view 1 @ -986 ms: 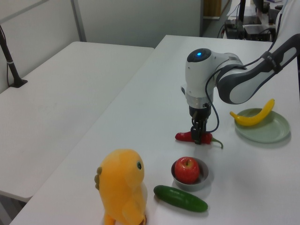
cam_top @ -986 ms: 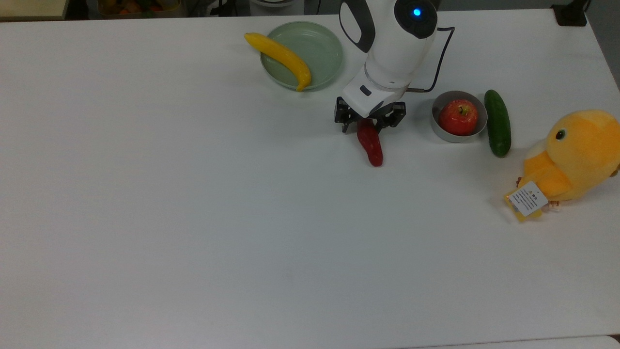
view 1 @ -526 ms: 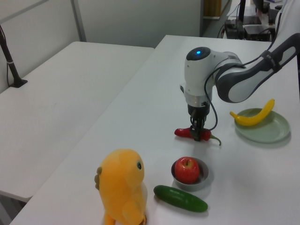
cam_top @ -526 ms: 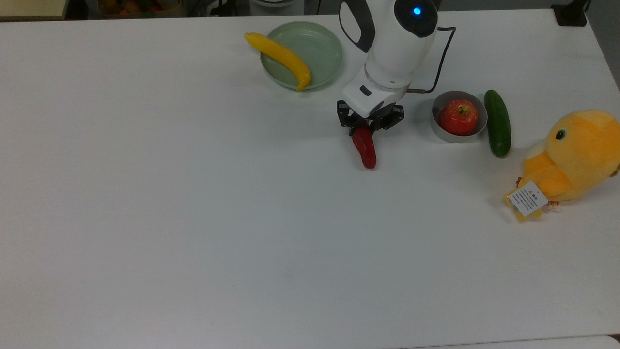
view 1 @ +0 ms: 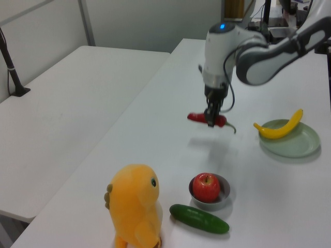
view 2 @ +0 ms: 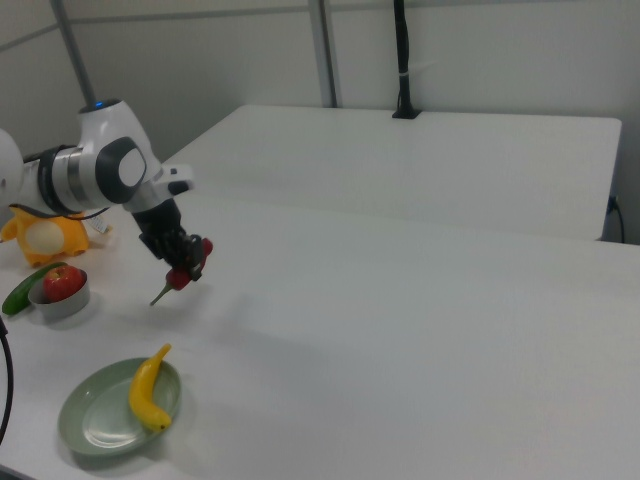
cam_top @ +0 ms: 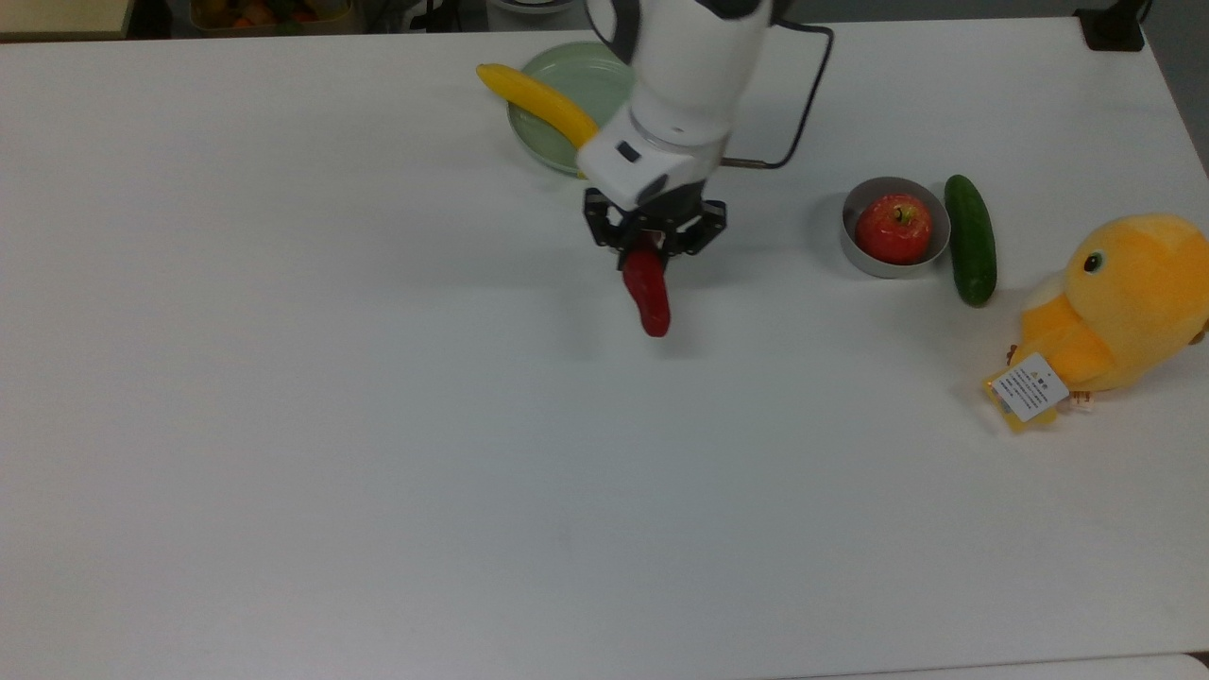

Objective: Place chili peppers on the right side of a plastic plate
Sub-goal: 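Lift the chili pepper and carry it toward the green plate, then lower the chili pepper onto the plate beside the banana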

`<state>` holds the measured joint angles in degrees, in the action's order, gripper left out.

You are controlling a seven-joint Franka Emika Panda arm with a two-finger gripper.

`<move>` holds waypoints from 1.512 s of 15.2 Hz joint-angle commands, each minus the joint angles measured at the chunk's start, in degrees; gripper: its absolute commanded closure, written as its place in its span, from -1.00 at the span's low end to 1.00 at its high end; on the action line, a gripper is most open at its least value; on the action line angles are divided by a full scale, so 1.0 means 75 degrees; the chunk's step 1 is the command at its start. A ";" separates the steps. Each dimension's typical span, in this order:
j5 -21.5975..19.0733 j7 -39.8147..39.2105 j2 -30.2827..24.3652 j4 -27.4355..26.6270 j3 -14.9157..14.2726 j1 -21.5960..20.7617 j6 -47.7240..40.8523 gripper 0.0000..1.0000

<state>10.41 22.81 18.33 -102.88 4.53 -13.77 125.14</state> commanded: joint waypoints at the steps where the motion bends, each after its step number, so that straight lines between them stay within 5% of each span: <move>1: 0.0007 -0.0790 -0.0918 -0.0497 -0.0029 0.0452 -0.0021 0.66; 7: -0.0040 -0.2746 -0.2898 -0.2054 -0.0977 0.0499 -0.1201 0.65; 10: -0.0040 -0.2830 -0.3181 -0.2384 -0.0990 0.0628 -0.1999 0.65; 15: -0.0040 -0.2983 -0.3159 -0.2770 -0.1458 0.0979 -0.2425 0.65; 23: -0.0052 -0.3065 -0.2539 -0.3357 -0.1482 0.1214 -0.2097 0.62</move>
<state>10.36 1.19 -2.57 -127.02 -6.50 -4.22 107.19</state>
